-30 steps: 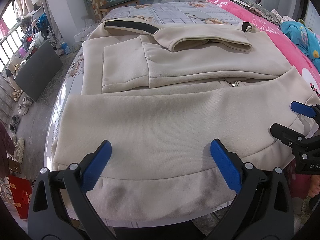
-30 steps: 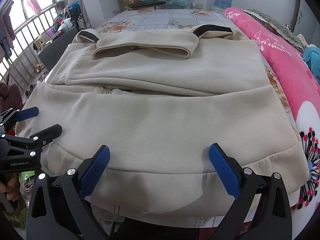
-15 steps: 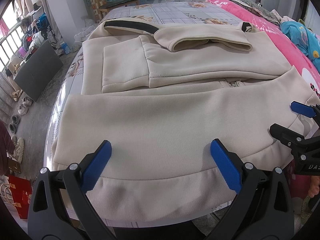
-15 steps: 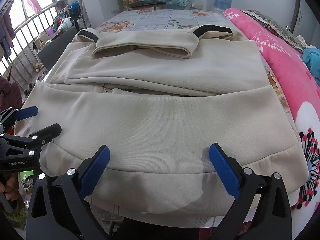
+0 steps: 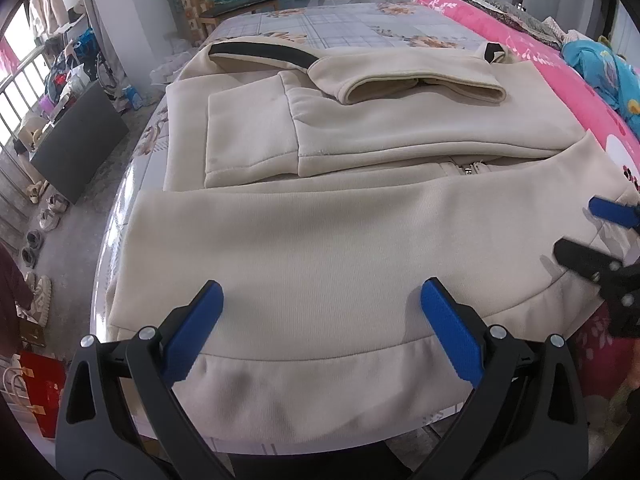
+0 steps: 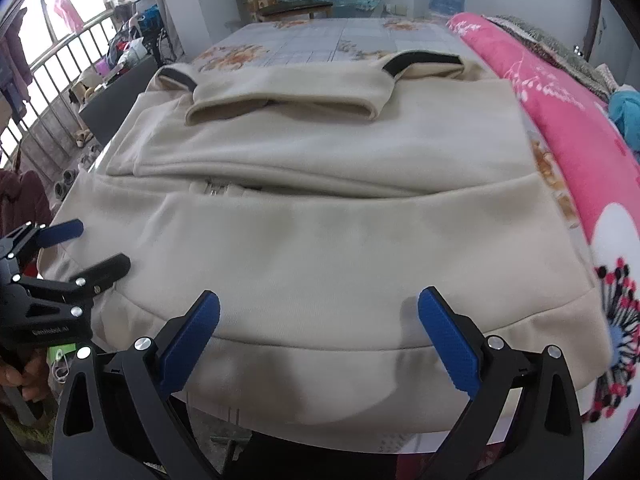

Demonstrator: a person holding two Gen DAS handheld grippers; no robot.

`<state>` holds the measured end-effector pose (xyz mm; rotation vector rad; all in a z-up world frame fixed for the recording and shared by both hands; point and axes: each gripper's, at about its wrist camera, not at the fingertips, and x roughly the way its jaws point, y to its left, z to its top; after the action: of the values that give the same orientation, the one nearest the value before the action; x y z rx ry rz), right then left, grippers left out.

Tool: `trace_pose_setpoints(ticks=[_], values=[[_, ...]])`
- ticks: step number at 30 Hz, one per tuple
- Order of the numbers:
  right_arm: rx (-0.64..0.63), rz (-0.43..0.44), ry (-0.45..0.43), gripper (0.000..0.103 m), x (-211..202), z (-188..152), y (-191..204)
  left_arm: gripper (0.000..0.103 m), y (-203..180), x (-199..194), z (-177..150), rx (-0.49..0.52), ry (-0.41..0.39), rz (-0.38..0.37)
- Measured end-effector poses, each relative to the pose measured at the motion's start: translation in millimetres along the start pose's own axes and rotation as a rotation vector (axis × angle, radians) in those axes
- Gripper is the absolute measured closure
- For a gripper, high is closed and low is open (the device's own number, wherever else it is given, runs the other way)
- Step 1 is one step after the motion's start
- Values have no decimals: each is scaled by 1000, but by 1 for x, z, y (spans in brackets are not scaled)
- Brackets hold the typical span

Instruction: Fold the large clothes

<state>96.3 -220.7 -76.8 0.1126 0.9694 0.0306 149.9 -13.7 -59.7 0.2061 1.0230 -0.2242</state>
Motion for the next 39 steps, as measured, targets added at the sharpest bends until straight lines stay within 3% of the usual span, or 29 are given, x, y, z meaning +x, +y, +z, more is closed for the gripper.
trace_pose_setpoints(ticks=[7, 39], values=[[-20, -10, -54, 6, -11, 13, 0, 7, -3, 1, 1, -4, 3, 12], [-30, -1, 12, 6, 19, 12, 15, 7, -2, 2, 1, -7, 5, 13]])
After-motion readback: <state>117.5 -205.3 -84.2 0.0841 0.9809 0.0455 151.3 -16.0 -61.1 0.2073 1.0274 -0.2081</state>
